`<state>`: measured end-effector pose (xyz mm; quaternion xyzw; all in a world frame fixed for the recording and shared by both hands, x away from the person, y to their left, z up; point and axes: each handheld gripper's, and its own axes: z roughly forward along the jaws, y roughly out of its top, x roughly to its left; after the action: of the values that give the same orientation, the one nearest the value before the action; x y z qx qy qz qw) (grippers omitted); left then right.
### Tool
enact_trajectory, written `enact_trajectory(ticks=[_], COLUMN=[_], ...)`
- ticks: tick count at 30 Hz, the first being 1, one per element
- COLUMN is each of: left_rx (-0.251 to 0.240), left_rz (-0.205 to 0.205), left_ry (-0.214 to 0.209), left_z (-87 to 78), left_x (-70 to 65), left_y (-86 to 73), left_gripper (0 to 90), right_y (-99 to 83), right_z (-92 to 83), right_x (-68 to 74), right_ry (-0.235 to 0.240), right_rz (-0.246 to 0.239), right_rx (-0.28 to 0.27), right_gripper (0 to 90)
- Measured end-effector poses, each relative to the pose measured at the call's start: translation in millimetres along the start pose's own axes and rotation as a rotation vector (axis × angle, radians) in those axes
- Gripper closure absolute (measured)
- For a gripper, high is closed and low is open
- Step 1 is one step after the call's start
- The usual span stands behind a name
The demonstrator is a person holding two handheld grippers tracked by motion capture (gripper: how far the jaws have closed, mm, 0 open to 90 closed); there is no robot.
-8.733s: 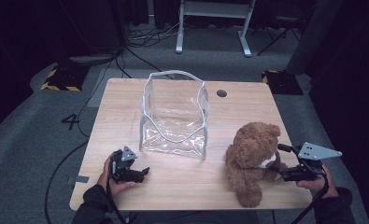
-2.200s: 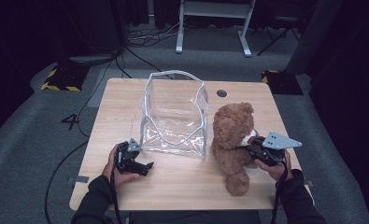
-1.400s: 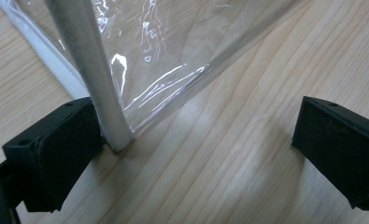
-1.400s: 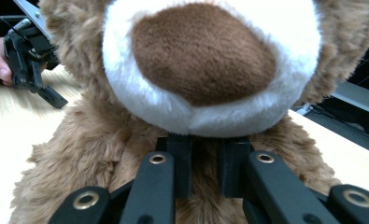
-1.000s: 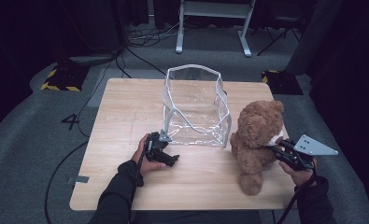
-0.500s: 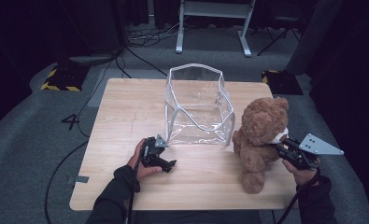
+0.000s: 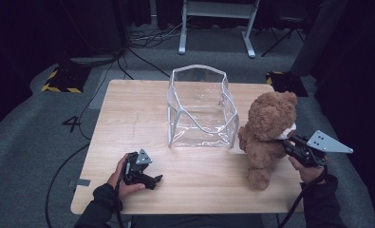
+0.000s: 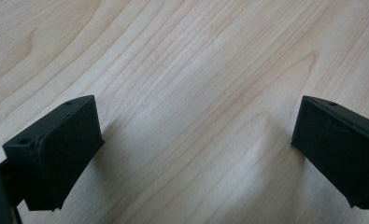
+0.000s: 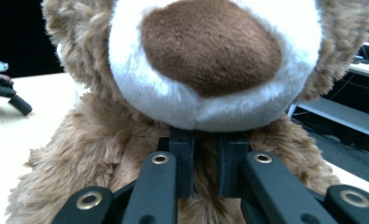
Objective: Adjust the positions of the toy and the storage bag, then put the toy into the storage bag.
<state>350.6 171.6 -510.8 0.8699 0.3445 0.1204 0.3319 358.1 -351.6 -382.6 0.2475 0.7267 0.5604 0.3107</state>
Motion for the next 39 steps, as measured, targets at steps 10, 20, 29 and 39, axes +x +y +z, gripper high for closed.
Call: enact_trajectory(ticks=[10, 20, 29, 39], left_rx=[-0.001, -0.002, -0.002, -0.001], left_rz=[-0.008, -0.008, -0.007, 0.0], left_ry=[0.011, 0.007, 0.007, 0.006], left_z=[0.4, 0.5, 0.3, 0.5], left_x=[0.7, 1.1, 1.2, 1.8], left_y=[0.2, 0.1, 0.1, 0.4], left_gripper=[1.4, 1.5, 1.5, 1.3], right_y=[13.2, 35.6, 44.8, 56.4], right_z=[1.7, 4.0, 10.2, 5.9], right_x=[-9.6, -12.4, -12.4, -19.1], right_ry=[-0.015, -0.021, -0.019, -0.043], right_rz=[-0.006, -0.036, -0.046, -0.051], right_rx=[-0.043, -0.068, -0.07, -0.088], right_gripper=[79.9, 80.1, 80.3, 80.5])
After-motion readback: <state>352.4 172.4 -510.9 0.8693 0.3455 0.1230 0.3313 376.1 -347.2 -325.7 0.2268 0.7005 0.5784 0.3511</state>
